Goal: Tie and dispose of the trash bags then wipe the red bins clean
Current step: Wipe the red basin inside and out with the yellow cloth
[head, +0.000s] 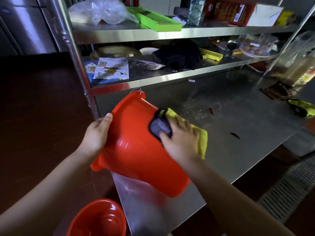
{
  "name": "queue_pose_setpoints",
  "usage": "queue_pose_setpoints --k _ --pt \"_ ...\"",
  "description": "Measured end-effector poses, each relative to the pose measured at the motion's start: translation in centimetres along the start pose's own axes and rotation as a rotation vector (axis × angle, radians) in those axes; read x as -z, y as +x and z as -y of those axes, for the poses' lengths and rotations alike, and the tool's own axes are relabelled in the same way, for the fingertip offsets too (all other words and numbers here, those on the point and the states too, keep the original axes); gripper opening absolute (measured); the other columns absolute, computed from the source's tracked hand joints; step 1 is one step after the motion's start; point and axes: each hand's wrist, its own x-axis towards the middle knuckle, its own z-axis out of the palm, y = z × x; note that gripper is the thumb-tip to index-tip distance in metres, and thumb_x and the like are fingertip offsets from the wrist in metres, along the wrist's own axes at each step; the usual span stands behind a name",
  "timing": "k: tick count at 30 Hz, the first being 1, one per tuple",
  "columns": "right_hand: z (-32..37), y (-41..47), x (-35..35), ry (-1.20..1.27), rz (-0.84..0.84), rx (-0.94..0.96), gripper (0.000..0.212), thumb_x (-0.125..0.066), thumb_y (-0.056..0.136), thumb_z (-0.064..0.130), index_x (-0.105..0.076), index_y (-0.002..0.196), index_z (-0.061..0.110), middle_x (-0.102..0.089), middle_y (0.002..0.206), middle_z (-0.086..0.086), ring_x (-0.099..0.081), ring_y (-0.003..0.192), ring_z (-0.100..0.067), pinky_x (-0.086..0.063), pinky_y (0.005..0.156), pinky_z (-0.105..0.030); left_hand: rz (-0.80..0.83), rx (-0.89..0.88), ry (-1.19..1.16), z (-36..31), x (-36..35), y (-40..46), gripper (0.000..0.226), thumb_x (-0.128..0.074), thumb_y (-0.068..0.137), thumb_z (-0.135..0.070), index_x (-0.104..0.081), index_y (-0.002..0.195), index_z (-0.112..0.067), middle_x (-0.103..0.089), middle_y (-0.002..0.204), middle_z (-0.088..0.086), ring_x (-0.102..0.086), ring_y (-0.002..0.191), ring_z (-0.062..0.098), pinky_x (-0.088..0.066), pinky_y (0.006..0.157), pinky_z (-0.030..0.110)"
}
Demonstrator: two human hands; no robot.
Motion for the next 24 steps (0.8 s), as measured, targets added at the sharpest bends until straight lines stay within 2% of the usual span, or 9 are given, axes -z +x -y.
queue_pose_setpoints --k 1,3,5,7,11,14,16,20,24 --pt "1.9 -0.7 -0.5 -0.023 -0.004 0.061 0.064 -0.045 0.076 0.055 -0.037 0.138 0.04 -0.042 0.144 -0.001 -0.033 0.134 -0.034 -0.025 0.105 -0.054 0.006 0.014 -0.012 -0.3 -0.2 0.2 0.049 -0.041 0.095 -0.05 -0.063 0.087 -0.008 -0.062 0.086 0.0 -0.056 0.08 0.013 -0.044 0.078 0.03" --pt "5.7 -2.5 -1.8 -0.055 -0.02 0.2 0.068 -0.046 0.074 0.054 -0.037 0.14 0.038 -0.032 0.152 -0.008 -0.021 0.139 -0.043 -0.013 0.108 -0.063 -0.018 0.008 -0.004 -0.7 -0.5 0.6 0.048 -0.043 0.096 -0.046 -0.061 0.078 -0.006 -0.06 0.073 -0.003 -0.053 0.07 0.009 -0.043 0.073 0.026" --pt "8.6 -4.3 -3.3 -0.084 -0.038 0.387 0.062 -0.052 0.074 0.052 -0.043 0.133 0.037 -0.027 0.153 -0.013 -0.012 0.14 -0.048 -0.009 0.106 -0.069 -0.037 0.004 0.018 -0.7 -0.4 0.8 0.045 -0.044 0.096 -0.043 -0.06 0.07 -0.01 -0.059 0.066 -0.006 -0.053 0.065 0.007 -0.043 0.068 0.021" --pt "9.5 -5.4 -4.6 -0.161 -0.029 0.525 0.059 -0.059 0.074 0.053 -0.045 0.129 0.037 -0.02 0.156 -0.012 -0.003 0.142 -0.048 -0.009 0.105 -0.071 -0.009 0.03 -0.004 -0.4 0.0 0.9 0.044 -0.044 0.096 -0.044 -0.062 0.077 -0.009 -0.064 0.075 0.002 -0.058 0.075 0.014 -0.045 0.075 0.028" --pt "6.4 -5.0 -4.0 -0.234 -0.041 0.604 0.071 -0.053 0.075 0.052 -0.032 0.141 0.039 -0.021 0.157 -0.005 -0.008 0.144 -0.04 -0.009 0.109 -0.066 0.017 0.04 -0.031 -0.4 0.1 0.5 0.049 -0.044 0.096 -0.045 -0.064 0.087 -0.001 -0.068 0.083 0.008 -0.062 0.081 0.019 -0.047 0.077 0.031" --pt "3.1 -5.0 -2.9 -0.238 -0.027 0.575 0.074 -0.047 0.073 0.055 -0.029 0.143 0.04 -0.026 0.155 -0.003 -0.013 0.144 -0.037 -0.013 0.11 -0.063 0.017 0.01 -0.034 -0.4 -0.1 0.1 0.046 -0.043 0.095 -0.047 -0.064 0.085 -0.008 -0.068 0.085 0.008 -0.062 0.08 0.02 -0.047 0.08 0.035" --pt "0.6 -5.3 -2.2 -0.22 -0.018 0.51 0.076 -0.05 0.07 0.055 -0.031 0.142 0.041 -0.029 0.154 -0.002 -0.016 0.144 -0.036 -0.017 0.11 -0.062 -0.003 -0.012 0.008 -0.2 -0.1 -0.1 0.046 -0.042 0.095 -0.048 -0.057 0.071 -0.012 -0.056 0.07 0.005 -0.053 0.066 0.018 -0.044 0.069 0.034" --pt "-4.2 -5.8 -0.9 -0.173 0.003 0.325 0.078 -0.054 0.066 0.053 -0.036 0.14 0.039 -0.034 0.152 -0.001 -0.023 0.142 -0.032 -0.025 0.108 -0.059 -0.05 -0.046 0.065 0.4 -0.4 -0.8 0.048 -0.041 0.096 -0.046 -0.039 0.056 -0.02 -0.038 0.046 -0.014 -0.036 0.047 0.005 -0.035 0.052 0.025" --pt "-5.1 -6.3 -0.4 -0.148 -0.007 0.221 0.076 -0.05 0.069 0.052 -0.034 0.142 0.035 -0.034 0.151 -0.004 -0.023 0.142 -0.034 -0.024 0.109 -0.061 -0.057 -0.077 0.062 0.6 -0.6 -1.1 0.049 -0.041 0.097 -0.04 -0.039 0.051 -0.024 -0.04 0.04 -0.018 -0.04 0.042 0.0 -0.032 0.054 0.031"
